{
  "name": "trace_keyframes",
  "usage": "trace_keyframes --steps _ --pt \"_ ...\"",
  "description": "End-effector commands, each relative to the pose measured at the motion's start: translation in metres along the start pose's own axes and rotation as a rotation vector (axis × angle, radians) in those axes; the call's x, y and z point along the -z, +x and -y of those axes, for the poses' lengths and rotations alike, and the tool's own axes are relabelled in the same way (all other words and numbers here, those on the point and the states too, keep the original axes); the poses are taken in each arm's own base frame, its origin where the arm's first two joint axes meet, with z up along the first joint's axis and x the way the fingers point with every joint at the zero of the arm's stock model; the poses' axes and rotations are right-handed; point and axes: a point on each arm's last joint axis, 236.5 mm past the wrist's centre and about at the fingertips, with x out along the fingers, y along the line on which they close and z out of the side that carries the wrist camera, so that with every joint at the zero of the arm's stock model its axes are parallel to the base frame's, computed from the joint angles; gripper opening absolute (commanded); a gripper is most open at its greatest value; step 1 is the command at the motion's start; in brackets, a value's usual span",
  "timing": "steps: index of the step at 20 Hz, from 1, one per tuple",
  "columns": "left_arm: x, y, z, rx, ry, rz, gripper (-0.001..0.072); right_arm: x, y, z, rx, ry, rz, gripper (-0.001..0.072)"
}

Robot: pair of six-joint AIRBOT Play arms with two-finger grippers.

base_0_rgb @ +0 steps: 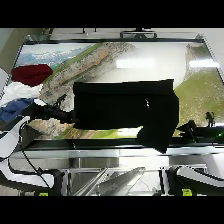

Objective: Fold the shirts.

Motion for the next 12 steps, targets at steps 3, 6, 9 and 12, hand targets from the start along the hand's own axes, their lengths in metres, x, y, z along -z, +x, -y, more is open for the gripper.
trace_keyframes --steps 3,6,9,12 --pt "-0.004 -0.004 0.010 0.021 0.024 -0.001 0.0021 0.001 0.036 -0.002 0.068 -0.071 -0.014 0.0435" --pt "-0.006 -0.007 0.007 0.019 0.016 0.009 0.0022 -0.002 0.047 -0.025 -0.010 -0.086 -0.011 0.0432" --pt "-0.006 -0.011 0.003 0.023 0.001 0.016 0.0022 0.004 0.046 -0.056 -0.140 -0.099 -0.031 0.0157" --pt "-0.003 -0.021 -0.004 0.042 -0.028 0.015 0.0023 0.011 0.041 -0.066 -0.177 -0.116 -0.066 0.0026"
